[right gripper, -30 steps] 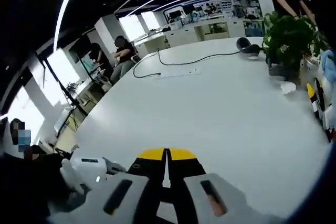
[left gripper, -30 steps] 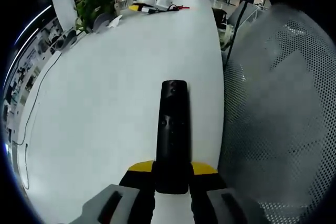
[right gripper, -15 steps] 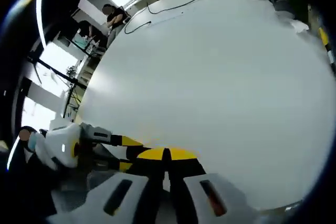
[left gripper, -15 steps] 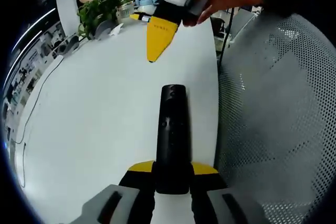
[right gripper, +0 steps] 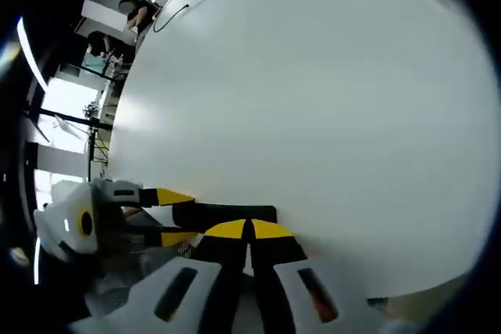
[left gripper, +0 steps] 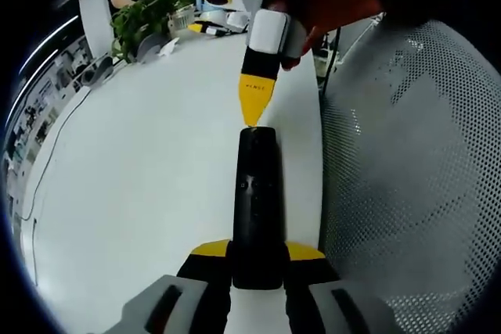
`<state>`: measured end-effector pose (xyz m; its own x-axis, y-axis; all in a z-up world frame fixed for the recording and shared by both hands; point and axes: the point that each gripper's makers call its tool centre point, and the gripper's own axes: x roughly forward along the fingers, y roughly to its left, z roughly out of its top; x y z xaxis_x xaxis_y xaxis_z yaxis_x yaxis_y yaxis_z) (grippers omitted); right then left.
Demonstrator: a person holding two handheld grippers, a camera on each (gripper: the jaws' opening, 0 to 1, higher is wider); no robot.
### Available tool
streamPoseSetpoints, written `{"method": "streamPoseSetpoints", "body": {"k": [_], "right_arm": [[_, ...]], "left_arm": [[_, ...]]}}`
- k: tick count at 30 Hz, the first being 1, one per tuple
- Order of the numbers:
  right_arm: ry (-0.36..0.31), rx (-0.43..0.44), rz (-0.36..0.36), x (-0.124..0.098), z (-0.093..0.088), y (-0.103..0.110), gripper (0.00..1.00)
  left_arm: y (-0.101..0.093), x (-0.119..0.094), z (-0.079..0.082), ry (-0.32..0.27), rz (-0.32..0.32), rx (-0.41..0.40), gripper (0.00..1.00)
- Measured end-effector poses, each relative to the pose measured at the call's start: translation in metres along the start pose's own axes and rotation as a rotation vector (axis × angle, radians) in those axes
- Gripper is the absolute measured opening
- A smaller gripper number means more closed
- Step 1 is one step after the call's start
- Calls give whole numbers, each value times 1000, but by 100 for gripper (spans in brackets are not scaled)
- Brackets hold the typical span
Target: Press the specified remote control buttons in sequence, fully releasing each button before pressing the next.
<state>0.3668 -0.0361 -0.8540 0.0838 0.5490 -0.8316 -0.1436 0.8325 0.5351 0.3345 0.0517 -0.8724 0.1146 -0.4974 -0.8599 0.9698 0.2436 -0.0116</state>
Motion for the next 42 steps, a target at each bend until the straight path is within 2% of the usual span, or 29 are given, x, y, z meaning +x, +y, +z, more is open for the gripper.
{"method": "streamPoseSetpoints", "body": {"k": [11, 21, 29, 38, 42], "right_arm": [[41, 73, 26, 6, -8, -1, 0], [50, 81, 14, 11, -8, 0, 0], [32, 139, 19, 8, -3, -8, 0], [39, 104, 6, 11, -3, -7, 0], [34, 59, -11, 10, -6, -5, 0]], "left_arm": [[0, 0, 0, 6, -2, 9, 25], [0, 0, 0, 5, -3, 9, 25], [0, 0, 0, 3, -2, 8, 25], [0, 0, 0, 3, -2, 8, 25], [0, 0, 0, 2, -2, 7, 25]]}}
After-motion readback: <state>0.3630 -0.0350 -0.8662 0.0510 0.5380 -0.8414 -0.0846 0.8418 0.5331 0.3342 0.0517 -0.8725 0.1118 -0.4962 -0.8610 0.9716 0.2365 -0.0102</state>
